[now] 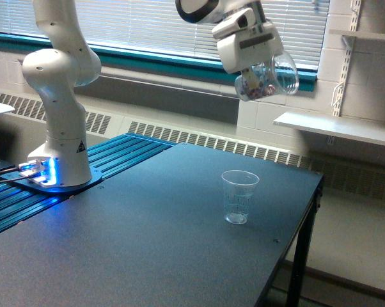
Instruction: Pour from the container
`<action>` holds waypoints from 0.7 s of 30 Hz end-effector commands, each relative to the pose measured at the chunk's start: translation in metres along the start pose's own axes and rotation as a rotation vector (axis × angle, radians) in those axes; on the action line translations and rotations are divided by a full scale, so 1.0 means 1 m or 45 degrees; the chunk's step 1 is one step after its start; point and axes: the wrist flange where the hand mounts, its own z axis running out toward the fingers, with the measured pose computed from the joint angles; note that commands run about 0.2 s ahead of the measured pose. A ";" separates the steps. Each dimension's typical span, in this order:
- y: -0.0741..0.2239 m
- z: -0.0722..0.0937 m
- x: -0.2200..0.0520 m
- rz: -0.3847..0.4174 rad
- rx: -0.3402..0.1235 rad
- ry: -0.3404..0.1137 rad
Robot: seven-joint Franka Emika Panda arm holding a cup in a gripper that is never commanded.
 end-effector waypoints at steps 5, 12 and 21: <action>-0.014 0.006 -0.058 0.008 -0.009 -0.023; -0.015 0.016 -0.090 -0.002 -0.047 -0.050; -0.008 0.032 -0.111 0.099 -0.065 -0.098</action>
